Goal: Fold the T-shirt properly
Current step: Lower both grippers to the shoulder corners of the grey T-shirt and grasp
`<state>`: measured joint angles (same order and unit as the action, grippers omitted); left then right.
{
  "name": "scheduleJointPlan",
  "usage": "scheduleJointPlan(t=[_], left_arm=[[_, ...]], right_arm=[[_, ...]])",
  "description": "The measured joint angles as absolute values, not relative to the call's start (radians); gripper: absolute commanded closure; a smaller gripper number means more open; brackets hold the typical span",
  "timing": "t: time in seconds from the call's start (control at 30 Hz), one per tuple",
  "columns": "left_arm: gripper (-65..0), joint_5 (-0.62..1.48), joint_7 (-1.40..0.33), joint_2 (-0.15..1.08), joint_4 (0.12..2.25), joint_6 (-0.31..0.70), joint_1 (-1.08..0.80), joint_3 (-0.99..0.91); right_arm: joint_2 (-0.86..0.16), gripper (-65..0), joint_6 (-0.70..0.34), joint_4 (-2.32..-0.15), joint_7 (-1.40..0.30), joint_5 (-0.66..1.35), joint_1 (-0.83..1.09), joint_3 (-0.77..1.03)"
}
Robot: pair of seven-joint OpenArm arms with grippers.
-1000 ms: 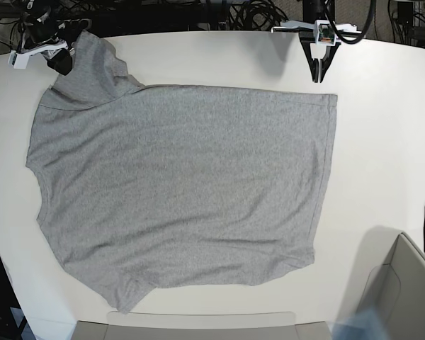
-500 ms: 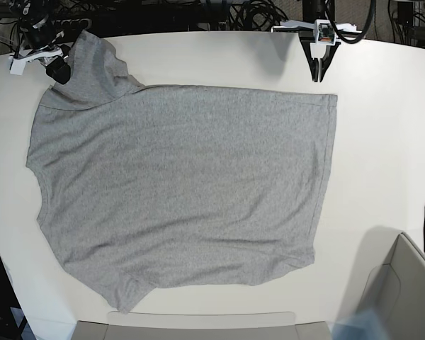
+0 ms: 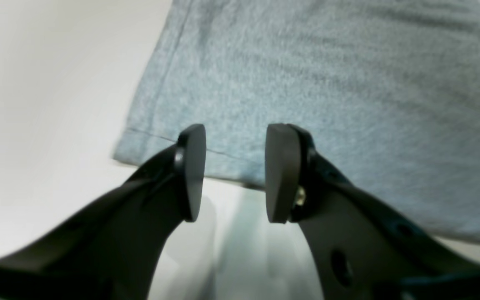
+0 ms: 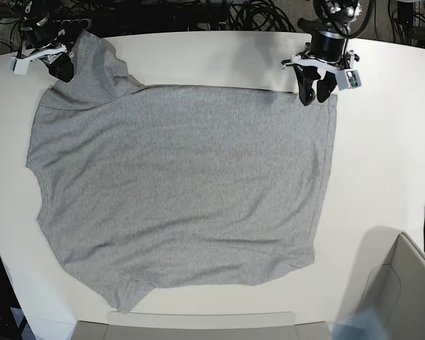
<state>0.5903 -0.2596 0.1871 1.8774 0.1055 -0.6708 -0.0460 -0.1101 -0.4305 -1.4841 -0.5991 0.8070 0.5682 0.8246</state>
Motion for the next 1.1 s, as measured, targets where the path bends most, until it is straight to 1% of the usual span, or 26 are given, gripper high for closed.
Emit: scheduleJointPlan(t=[0.07,0.2,0.27,0.33,0.4,0.47,0.53,0.77,0.87,0.97,1.1], left_arm=[[-25.1,0.684,-0.302,0.18,1.876,0.097,-0.641,-0.133],[-25.3,0.81,-0.489,0.201,1.847,0.103,-0.586,-0.295],[-25.3,0.847,-0.591,0.222,1.792,0.146,-0.54,-0.344],[-25.3,0.887,-0.716,0.232,1.721,0.23,-0.483,-0.379],[-25.1,0.885,-0.796,0.221,1.659,0.3,-0.427,-0.421],[-25.1,0.892,-0.825,0.216,1.619,0.367,-0.405,-0.459],[-25.1,0.892,-0.833,0.219,1.605,0.398,-0.402,-0.476],[-25.1,0.891,-0.859,0.22,1.601,0.398,-0.407,-0.453],[-25.1,0.892,-0.85,0.227,1.602,0.407,-0.403,-0.39],[-25.0,0.891,-0.86,0.218,1.6,0.408,-0.378,-0.374],[-24.9,0.912,-0.833,0.222,1.523,0.419,-0.351,-0.375]], right_arm=[[-0.11,-19.1,-0.431,-1.484,-0.598,0.807,0.569,0.825],[-0.11,-19.1,-0.431,-1.484,-0.597,0.808,0.577,0.825],[-0.11,-19.1,-0.435,-1.485,-0.595,0.808,0.581,0.824],[-0.11,-19.1,-0.435,-1.485,-0.596,0.808,0.581,0.824],[-0.11,-19.1,-0.435,-1.485,-0.596,0.808,0.582,0.824],[-0.11,-19.1,-0.435,-1.485,-0.598,0.808,0.582,0.824],[-0.11,-19.1,-0.435,-1.485,-0.598,0.808,0.582,0.824],[-0.11,-19.1,-0.435,-1.485,-0.597,0.808,0.582,0.824],[-0.113,-19.1,-0.435,-1.487,-0.649,0.818,0.575,0.825],[-0.118,-19.1,-0.435,-1.497,-0.69,0.819,0.561,0.826],[-0.118,-19.1,-0.434,-1.508,-0.684,0.811,0.561,0.8]])
